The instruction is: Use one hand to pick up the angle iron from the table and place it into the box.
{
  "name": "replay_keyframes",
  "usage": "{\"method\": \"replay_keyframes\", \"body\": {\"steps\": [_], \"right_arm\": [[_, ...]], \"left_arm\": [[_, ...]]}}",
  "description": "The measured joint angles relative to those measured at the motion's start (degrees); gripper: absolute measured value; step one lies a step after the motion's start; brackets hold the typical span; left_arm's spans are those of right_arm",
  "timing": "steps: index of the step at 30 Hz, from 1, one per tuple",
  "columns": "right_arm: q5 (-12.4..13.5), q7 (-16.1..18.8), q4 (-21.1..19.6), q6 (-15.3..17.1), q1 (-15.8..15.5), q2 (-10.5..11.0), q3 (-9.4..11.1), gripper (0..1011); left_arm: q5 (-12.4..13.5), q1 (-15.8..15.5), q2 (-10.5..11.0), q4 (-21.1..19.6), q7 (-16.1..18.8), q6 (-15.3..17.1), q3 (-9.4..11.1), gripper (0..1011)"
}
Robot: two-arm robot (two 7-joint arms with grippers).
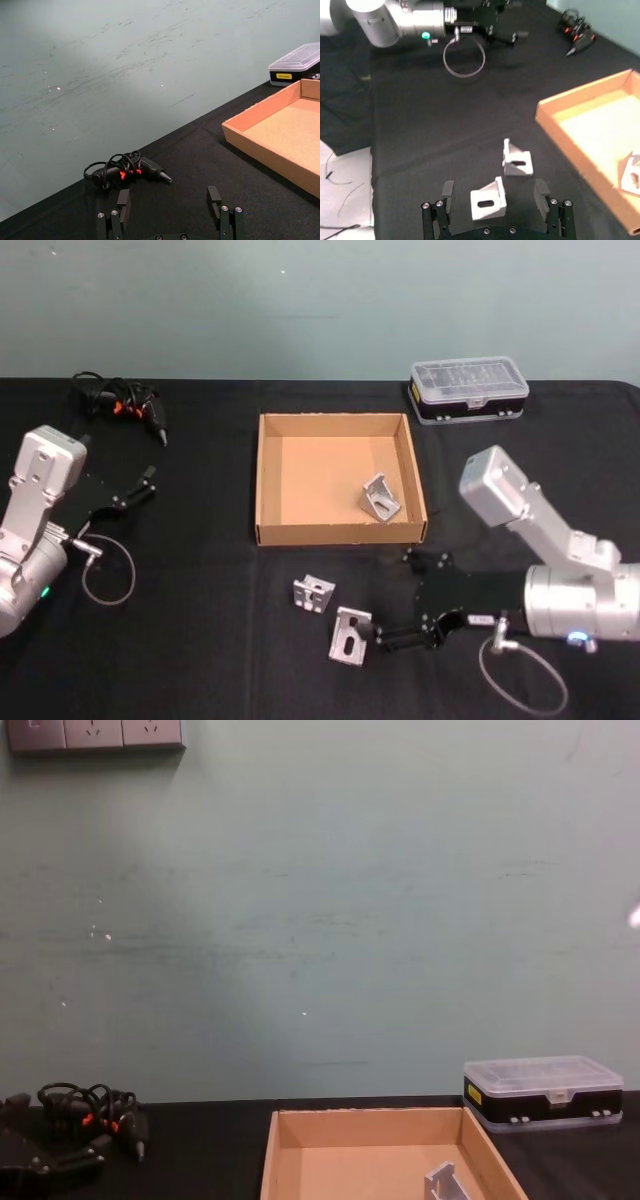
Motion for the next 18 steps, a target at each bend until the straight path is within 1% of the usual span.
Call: {"method": "replay_keyframes", "body": {"steps": [1, 2, 4, 13, 18], "right_arm": [[-0.14, -0.26, 0.44, 0.12, 0.07, -0.07, -0.57, 1004], [-0.14, -0.26, 0.44, 0.12, 0.07, -0.07, -0.57, 1004], [-0.37, -0.84, 1.06, 0.18, 0.32, -0.22, -1.41, 1004], [-0.30, -2.78, 2.29, 0.24, 1.01, -1.02, -2.82, 1004], [-0.17, -4.41, 3.05, 0.69, 1.38, -1.81, -3.79, 1004]], "left_arm": [[0.00, 0.00, 0.00, 0.00, 0.00, 0.00, 0.00, 1000], [0.00, 0.00, 0.00, 0.00, 0.00, 0.00, 0.00, 1000], [0.00, 0.00, 0.00, 0.00, 0.00, 0.00, 0.00, 1000], [0.00, 0.00, 0.00, 0.00, 0.00, 0.00, 0.00, 1000], [0.00, 0.00, 0.00, 0.00, 0.00, 0.00, 0.00, 1000]]}}
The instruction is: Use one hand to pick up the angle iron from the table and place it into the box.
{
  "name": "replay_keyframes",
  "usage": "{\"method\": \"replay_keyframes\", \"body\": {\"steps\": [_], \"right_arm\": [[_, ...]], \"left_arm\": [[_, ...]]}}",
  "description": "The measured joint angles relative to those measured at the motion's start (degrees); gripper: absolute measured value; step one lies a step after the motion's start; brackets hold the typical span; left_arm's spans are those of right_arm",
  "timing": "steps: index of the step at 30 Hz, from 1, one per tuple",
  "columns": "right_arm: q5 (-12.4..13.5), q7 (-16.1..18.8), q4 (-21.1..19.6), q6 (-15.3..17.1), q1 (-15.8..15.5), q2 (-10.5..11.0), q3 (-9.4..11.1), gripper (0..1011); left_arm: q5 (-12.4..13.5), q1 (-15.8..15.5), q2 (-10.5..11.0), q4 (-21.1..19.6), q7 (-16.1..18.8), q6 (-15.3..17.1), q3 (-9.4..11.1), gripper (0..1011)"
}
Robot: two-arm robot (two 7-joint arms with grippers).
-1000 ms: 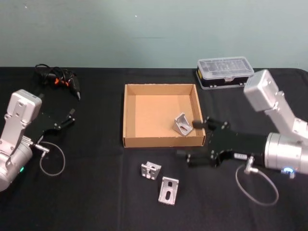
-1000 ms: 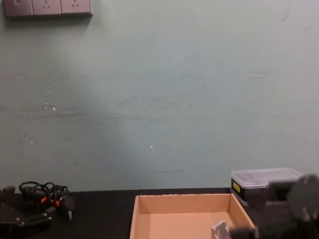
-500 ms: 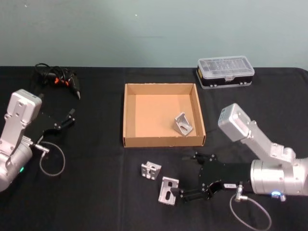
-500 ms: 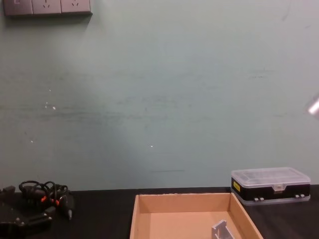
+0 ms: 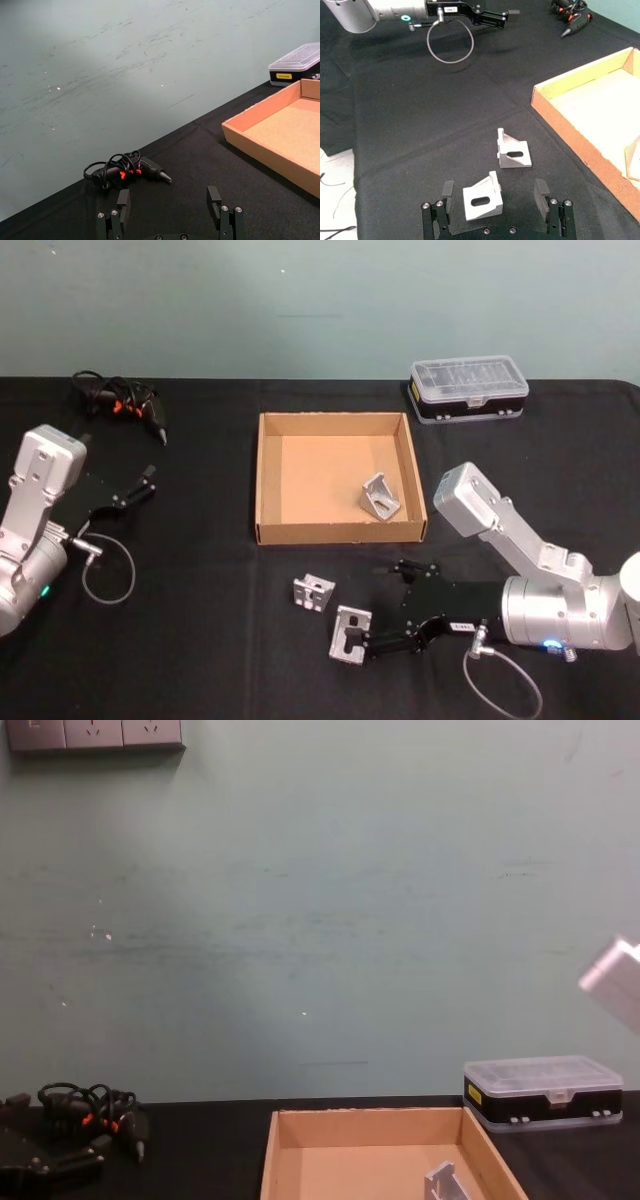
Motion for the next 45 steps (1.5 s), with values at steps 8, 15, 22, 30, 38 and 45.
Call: {"method": "replay_keyframes", "body": {"steps": [8, 15, 22, 30, 38, 45], "right_arm": [[0.15, -0.96, 1.33, 0.38, 0.49, -0.79, -1.16, 1004], [0.16, -1.29, 2.10, 0.37, 0.52, -1.00, -1.83, 1004], [0.11, -1.66, 2.69, -0.01, 0.45, -1.29, -2.09, 1004], [-0.17, -1.71, 3.32, -0.28, 0.55, -1.78, -2.52, 1004], [-0.54, -1.84, 3.49, -0.19, 0.55, -1.91, -2.75, 1004], [-0.66, -2.00, 3.59, -0.25, 0.32, -1.97, -2.66, 909]], "left_arm": [[0.00, 0.00, 0.00, 0.00, 0.00, 0.00, 0.00, 1000], [0.00, 0.00, 0.00, 0.00, 0.00, 0.00, 0.00, 1000], [0.00, 0.00, 0.00, 0.00, 0.00, 0.00, 0.00, 1000], [0.00, 0.00, 0.00, 0.00, 0.00, 0.00, 0.00, 1000], [0.00, 0.00, 0.00, 0.00, 0.00, 0.00, 0.00, 1000], [0.00, 0.00, 0.00, 0.00, 0.00, 0.00, 0.00, 1000]]}}
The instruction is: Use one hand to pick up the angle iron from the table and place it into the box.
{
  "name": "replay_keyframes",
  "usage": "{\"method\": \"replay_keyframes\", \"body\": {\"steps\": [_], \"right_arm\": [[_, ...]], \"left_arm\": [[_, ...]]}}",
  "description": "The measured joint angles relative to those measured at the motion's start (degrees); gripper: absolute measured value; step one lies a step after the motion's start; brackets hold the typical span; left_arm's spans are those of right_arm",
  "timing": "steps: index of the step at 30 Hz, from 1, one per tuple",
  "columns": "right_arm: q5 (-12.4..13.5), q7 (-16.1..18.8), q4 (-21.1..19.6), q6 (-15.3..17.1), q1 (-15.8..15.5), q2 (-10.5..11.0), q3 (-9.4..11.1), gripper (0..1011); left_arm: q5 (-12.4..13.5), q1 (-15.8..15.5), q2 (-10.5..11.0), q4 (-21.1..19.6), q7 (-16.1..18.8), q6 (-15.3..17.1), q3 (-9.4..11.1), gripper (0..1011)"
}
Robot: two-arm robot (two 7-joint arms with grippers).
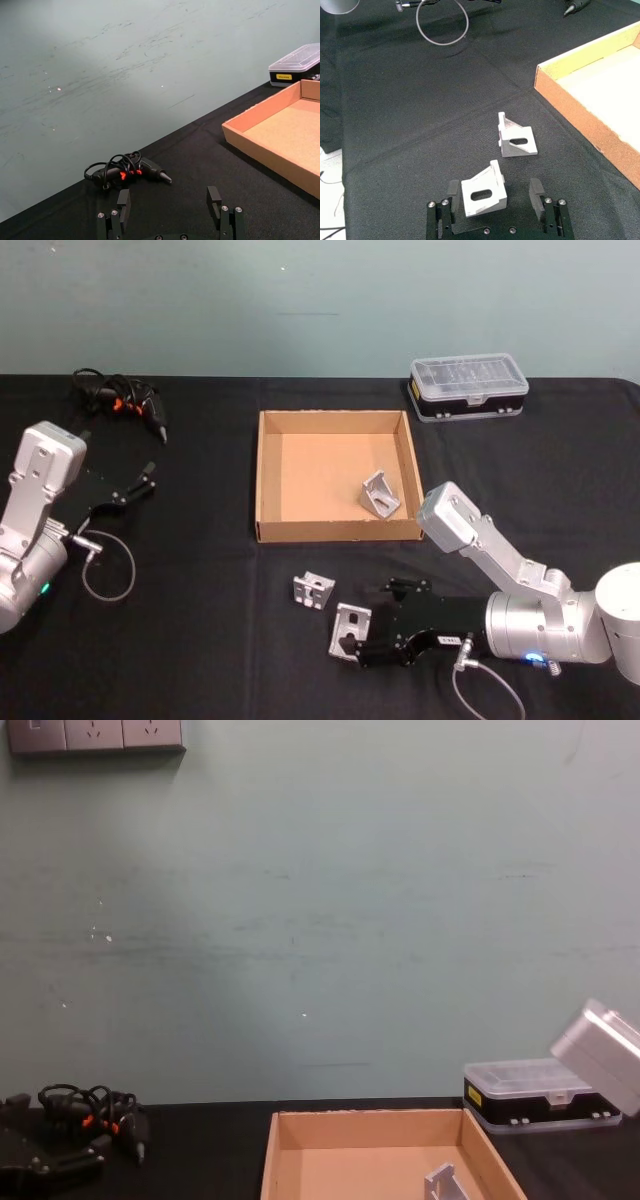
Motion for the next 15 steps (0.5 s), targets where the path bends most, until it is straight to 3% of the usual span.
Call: {"method": "replay_keyframes", "body": {"steps": [15], "right_arm": [[-0.39, -0.21, 0.04, -0.70, -0.37, -0.29, 0.41, 482]], "left_arm": [[0.00, 0.00, 0.00, 0.00, 0.00, 0.00, 0.00, 1000]]}}
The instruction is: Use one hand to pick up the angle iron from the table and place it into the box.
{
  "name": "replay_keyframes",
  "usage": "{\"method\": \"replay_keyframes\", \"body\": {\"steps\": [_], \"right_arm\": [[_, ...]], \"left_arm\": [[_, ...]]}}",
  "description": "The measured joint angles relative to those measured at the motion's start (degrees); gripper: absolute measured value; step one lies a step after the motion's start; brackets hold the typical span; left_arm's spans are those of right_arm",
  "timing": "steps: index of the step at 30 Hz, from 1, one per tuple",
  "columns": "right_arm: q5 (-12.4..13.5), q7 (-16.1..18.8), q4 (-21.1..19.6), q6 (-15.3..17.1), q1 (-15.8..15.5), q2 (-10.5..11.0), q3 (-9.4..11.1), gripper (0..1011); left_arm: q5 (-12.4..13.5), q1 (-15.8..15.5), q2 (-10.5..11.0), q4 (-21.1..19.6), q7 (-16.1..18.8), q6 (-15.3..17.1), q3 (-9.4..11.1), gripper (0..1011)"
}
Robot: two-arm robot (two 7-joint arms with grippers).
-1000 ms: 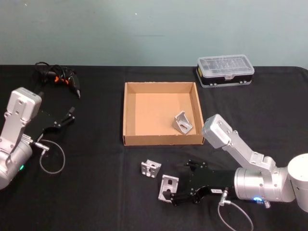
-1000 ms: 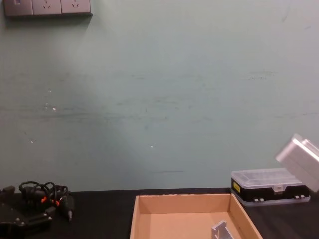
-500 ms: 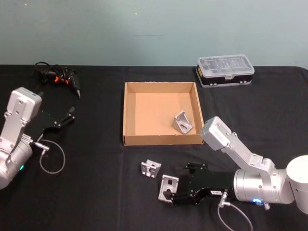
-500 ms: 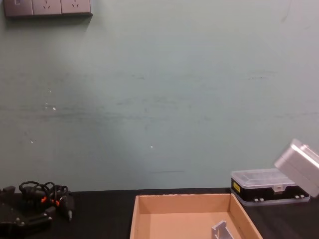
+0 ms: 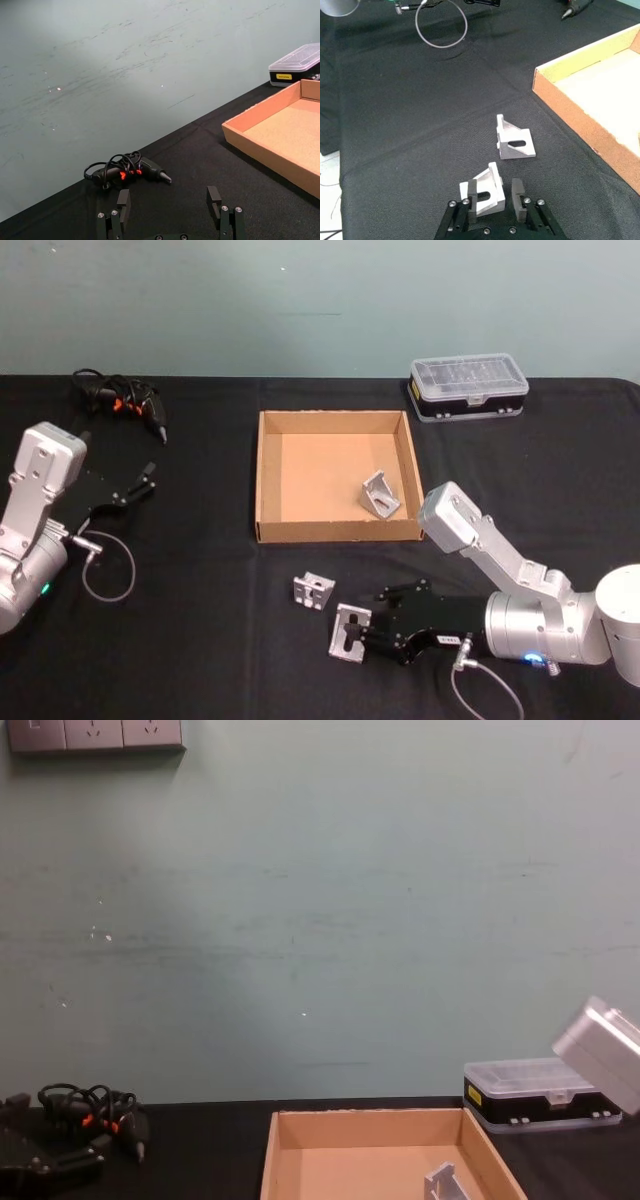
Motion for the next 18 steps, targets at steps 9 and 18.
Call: {"method": "replay_keyframes", "body": {"steps": [9, 18], "right_arm": [[-0.01, -0.04, 0.26, -0.32, -0.34, -0.21, 0.13, 171], [0.00, -0.35, 0.02, -0.44, -0.85, -0.22, 0.52, 92]], "left_arm": [[0.00, 0.00, 0.00, 0.00, 0.00, 0.00, 0.00, 1000], [0.00, 0.00, 0.00, 0.00, 0.00, 0.00, 0.00, 1000]]}}
